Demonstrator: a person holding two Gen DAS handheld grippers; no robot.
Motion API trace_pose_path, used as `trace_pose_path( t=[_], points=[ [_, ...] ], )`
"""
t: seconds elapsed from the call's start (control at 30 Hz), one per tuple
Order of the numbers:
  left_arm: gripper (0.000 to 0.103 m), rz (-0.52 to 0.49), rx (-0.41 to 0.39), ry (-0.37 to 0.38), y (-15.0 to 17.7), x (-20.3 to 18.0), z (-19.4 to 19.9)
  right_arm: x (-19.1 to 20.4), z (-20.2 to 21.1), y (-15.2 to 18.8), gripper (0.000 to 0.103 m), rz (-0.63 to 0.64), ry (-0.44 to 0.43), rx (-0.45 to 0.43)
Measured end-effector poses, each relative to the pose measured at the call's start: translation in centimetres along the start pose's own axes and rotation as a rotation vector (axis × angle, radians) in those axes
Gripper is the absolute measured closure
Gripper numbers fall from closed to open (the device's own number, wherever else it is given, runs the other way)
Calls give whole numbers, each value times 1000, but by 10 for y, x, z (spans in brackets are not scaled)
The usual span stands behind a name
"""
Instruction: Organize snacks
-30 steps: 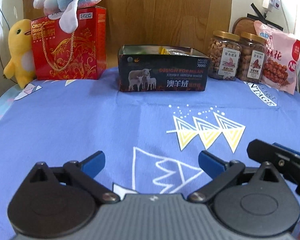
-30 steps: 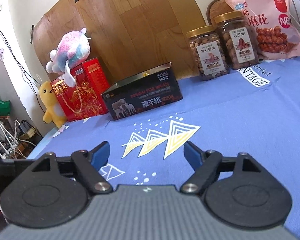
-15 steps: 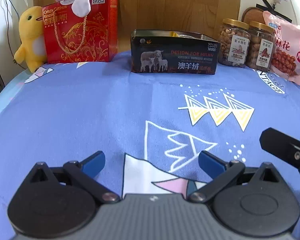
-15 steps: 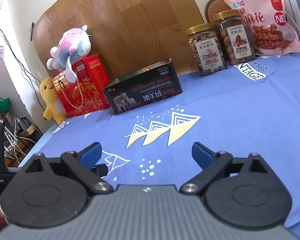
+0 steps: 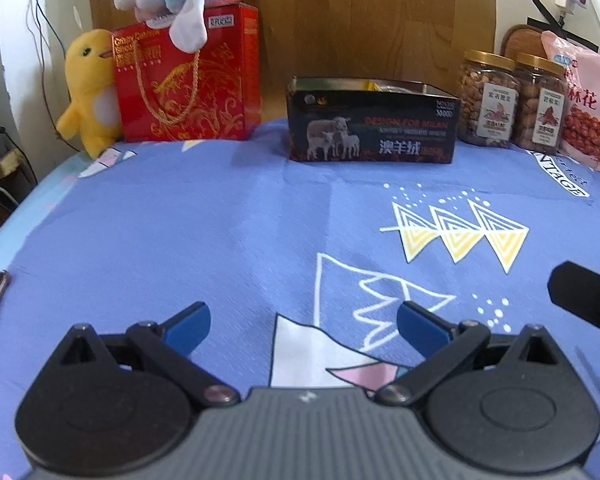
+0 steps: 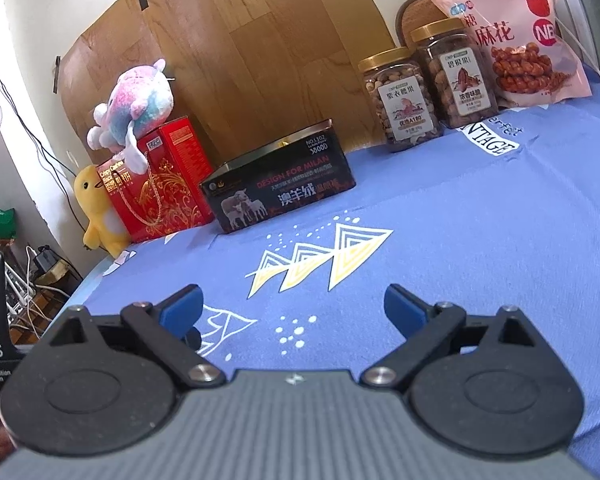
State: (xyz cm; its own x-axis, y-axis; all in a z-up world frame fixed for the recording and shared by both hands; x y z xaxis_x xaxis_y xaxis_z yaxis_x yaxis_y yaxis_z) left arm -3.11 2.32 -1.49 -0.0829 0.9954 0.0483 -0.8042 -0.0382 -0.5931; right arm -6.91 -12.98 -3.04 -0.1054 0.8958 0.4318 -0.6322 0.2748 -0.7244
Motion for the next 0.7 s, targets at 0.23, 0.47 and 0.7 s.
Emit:
trace_pose_path(
  t=[0.23, 0.47, 0.7],
  points=[
    [0, -35, -11, -50, -2, -10, -2, -6, 2, 0, 4, -17, 1, -9],
    [0, -45, 16, -69, -2, -16, -9, -10, 0, 2, 4, -27, 7, -4],
    [0, -53, 19, -96, -2, -17, -15, -17, -6, 2, 4, -52, -1, 10]
  ],
)
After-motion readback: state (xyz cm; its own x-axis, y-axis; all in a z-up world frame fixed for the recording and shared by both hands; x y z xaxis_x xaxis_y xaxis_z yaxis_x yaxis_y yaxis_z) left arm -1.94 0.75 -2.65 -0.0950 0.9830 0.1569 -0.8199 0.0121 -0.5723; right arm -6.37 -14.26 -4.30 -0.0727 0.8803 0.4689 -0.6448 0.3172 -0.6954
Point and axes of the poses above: each gripper's, at about its wrist camera, not at the fingertips, and z roughly against the way its jaws point, x to its left, y to its underside, the point moved 4 cm from there along -z, roughly the way its jaws point, and after that the axes turned 13 degrees about x, right-handed, at the moved point
